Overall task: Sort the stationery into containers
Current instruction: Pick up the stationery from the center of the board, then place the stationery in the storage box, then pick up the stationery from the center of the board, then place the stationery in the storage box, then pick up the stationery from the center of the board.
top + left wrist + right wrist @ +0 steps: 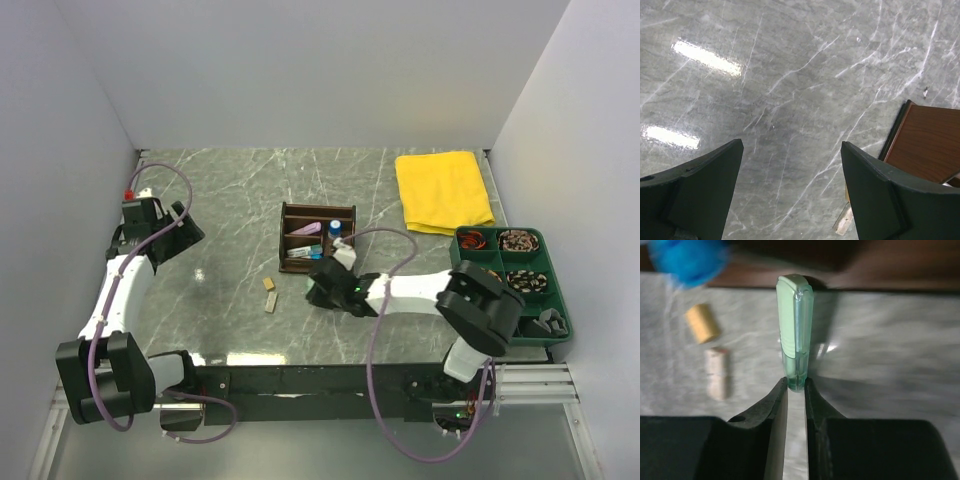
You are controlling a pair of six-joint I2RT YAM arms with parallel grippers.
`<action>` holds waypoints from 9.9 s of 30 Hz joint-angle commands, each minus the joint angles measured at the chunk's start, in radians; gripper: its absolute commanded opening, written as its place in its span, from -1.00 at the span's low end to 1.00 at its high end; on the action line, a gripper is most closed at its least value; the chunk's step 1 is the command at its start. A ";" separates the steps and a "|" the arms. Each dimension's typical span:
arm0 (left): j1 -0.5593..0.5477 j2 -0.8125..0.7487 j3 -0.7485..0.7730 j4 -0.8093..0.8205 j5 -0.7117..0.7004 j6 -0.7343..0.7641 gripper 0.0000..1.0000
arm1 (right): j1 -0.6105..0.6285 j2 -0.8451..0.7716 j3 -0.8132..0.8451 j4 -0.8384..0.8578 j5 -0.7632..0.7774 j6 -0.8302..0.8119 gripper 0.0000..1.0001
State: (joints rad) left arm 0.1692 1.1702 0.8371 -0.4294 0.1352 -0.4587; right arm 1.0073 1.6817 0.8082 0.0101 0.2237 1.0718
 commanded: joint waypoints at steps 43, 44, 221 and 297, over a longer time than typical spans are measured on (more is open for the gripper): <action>-0.034 0.114 0.073 0.047 0.159 0.008 0.99 | -0.297 -0.135 -0.024 0.004 -0.118 -0.431 -1.00; -0.034 0.115 0.071 0.049 0.162 0.006 0.99 | -0.297 -0.137 -0.020 -0.002 -0.106 -0.431 -1.00; -1.117 0.838 0.704 -0.180 -0.539 -0.431 -0.98 | -0.690 -0.968 -0.451 -0.118 -0.129 -0.477 0.24; -0.787 0.368 0.129 -0.252 -0.326 -0.405 -0.05 | -0.858 -0.864 -0.414 -0.167 -0.176 -0.503 0.22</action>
State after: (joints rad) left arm -0.6167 1.5055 0.9733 -0.7216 -0.2428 -0.7925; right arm 0.1577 0.8120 0.3553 -0.1741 0.0551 0.5751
